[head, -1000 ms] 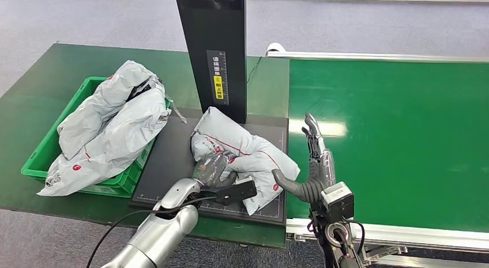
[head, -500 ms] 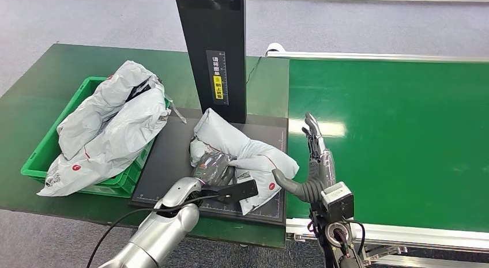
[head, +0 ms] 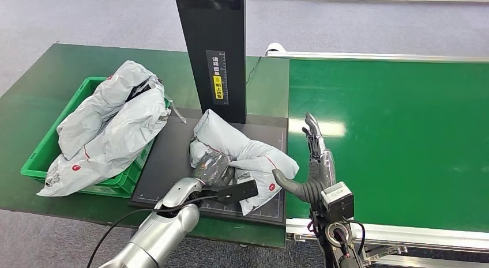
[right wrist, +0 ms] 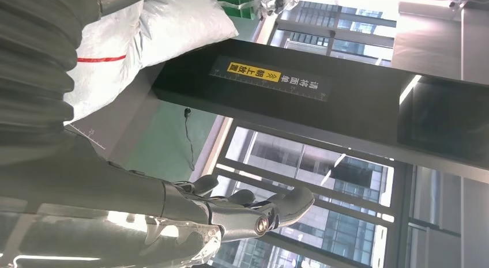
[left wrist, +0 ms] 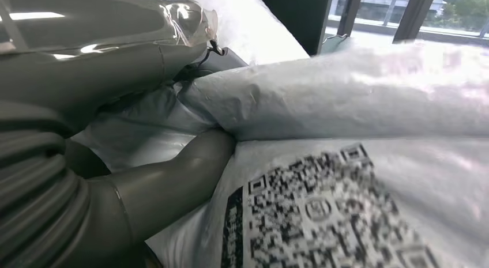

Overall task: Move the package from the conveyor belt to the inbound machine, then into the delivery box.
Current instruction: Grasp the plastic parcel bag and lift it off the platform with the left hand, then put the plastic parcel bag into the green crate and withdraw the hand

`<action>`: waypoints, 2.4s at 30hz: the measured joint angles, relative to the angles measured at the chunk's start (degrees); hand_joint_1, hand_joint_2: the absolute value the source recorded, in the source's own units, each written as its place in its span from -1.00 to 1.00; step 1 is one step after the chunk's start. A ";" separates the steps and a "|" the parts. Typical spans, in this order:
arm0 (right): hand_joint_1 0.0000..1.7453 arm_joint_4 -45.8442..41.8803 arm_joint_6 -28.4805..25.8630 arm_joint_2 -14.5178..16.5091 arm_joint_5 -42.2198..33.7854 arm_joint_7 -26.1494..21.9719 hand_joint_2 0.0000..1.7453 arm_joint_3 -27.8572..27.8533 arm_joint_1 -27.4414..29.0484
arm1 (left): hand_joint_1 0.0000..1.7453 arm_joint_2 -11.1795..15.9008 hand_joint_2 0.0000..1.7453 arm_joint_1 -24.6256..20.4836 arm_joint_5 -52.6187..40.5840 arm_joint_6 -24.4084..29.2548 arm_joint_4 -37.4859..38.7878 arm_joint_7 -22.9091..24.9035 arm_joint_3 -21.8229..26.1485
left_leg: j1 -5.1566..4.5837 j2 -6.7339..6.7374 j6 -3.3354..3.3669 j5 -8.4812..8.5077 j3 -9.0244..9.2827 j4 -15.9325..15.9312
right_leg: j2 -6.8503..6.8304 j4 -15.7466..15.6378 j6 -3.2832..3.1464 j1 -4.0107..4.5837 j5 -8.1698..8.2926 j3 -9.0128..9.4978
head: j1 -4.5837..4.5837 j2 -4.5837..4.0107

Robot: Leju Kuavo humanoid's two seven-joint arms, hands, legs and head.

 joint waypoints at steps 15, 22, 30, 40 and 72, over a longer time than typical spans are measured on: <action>-1.00 -1.33 -0.99 -0.65 -1.70 -0.02 1.00 -0.48 1.53 | 1.00 3.81 1.00 10.32 23.68 31.43 -25.99 -30.32 5.17 | 0.01 0.05 0.00 -0.01 -0.32 -0.01 | 0.04 0.01 0.01 0.02 -0.02 -0.33 | -0.01 0.00; -1.00 -1.33 -1.21 -0.79 -2.09 0.00 1.00 -0.54 1.07 | 1.00 5.01 1.00 14.13 23.91 33.86 -39.19 -35.00 8.86 | 0.00 0.02 -0.01 0.00 -0.30 0.00 | 0.02 0.01 0.02 0.02 -0.04 -0.30 | 0.00 0.00; -1.00 -1.26 -1.17 -0.83 -2.24 0.00 1.00 -0.44 0.73 | 1.00 3.21 1.00 17.32 17.51 33.88 -55.46 -35.67 14.88 | 0.01 0.04 -0.01 -0.01 -0.35 0.00 | 0.04 0.01 0.02 0.02 -0.05 -0.36 | 0.01 0.00; -1.00 -1.99 -1.55 -1.01 -1.76 -0.58 1.00 -0.02 1.93 | 1.00 1.84 1.00 11.97 11.44 33.87 -49.57 -26.26 28.37 | 0.00 0.04 -0.03 0.05 -0.20 -0.01 | 0.02 0.01 -0.02 0.02 -0.01 -0.25 | 0.02 0.00; -1.00 -1.73 1.73 -1.04 -0.31 0.42 1.00 -0.44 0.06 | -0.04 11.70 1.00 -8.31 22.95 3.90 -0.48 -6.38 40.35 | 0.01 -0.21 -0.04 0.18 -0.20 -0.01 | -0.22 0.05 -0.08 0.03 0.05 -0.13 | 0.02 0.00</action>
